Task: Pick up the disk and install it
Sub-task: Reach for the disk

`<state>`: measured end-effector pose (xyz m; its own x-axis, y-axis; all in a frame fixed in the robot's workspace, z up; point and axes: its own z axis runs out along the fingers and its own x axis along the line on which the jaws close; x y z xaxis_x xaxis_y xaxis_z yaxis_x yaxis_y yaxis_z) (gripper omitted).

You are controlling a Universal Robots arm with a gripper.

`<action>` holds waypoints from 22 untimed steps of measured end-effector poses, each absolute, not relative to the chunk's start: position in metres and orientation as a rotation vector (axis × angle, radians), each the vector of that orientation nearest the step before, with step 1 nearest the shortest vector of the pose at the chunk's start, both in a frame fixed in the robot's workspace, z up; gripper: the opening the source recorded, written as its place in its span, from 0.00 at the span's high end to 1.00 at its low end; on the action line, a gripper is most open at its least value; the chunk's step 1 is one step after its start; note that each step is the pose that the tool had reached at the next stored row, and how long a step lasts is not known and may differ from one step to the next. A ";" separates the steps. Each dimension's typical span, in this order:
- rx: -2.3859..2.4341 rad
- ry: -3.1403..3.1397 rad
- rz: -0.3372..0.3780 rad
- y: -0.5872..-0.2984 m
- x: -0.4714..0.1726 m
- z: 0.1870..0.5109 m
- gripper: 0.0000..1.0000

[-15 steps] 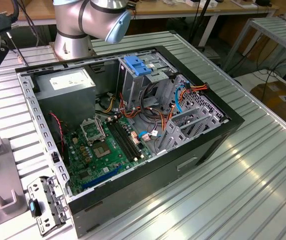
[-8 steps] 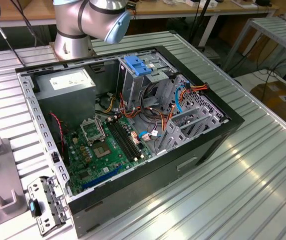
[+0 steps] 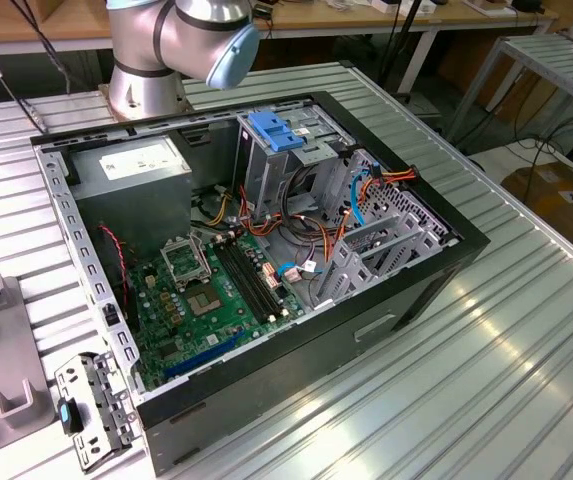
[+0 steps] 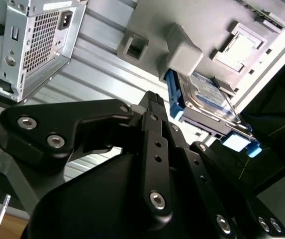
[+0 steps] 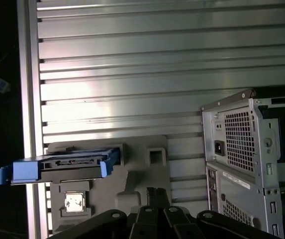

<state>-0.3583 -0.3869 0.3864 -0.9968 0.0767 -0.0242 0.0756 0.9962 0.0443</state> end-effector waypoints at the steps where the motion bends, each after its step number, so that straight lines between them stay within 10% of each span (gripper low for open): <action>1: 0.119 3.113 0.068 -0.387 -0.362 0.386 0.89; 22: 0.120 3.113 0.068 -0.382 -0.418 0.385 0.89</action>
